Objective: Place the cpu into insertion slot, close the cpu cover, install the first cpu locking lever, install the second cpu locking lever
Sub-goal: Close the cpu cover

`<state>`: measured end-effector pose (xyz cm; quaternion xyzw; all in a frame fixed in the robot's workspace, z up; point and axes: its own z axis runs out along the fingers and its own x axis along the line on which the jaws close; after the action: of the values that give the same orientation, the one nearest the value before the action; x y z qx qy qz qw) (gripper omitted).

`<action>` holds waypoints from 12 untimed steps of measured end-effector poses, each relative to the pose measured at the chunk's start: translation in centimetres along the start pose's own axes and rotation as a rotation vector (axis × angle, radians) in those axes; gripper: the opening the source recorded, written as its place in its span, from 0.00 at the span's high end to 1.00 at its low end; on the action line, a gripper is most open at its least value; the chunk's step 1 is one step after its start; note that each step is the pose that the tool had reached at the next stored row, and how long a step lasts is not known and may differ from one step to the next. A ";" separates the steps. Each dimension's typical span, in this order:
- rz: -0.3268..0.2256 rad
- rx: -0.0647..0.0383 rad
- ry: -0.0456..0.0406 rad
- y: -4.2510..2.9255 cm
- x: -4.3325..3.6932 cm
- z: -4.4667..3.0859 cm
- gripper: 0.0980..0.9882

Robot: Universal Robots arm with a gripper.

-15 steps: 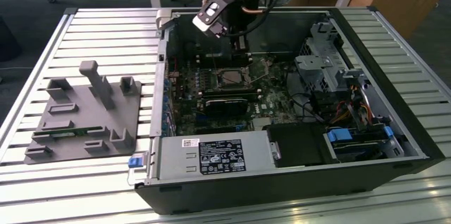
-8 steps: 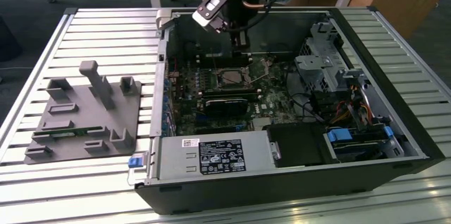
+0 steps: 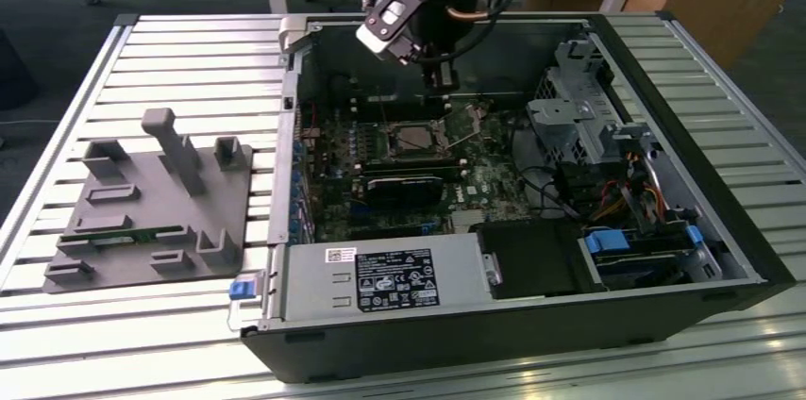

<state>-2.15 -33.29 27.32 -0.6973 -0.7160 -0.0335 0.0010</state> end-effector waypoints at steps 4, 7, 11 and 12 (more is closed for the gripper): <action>0.000 0.000 0.0001 1.02 -0.03 0.11 0.99; 0.000 0.000 -0.0002 1.33 -0.04 0.18 0.99; 0.000 0.000 -0.0001 1.54 -0.05 0.24 0.99; 0.000 0.000 -0.0001 1.54 -0.05 0.25 0.99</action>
<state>-0.60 -33.29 27.14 -0.6973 -0.7160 -0.0335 0.0010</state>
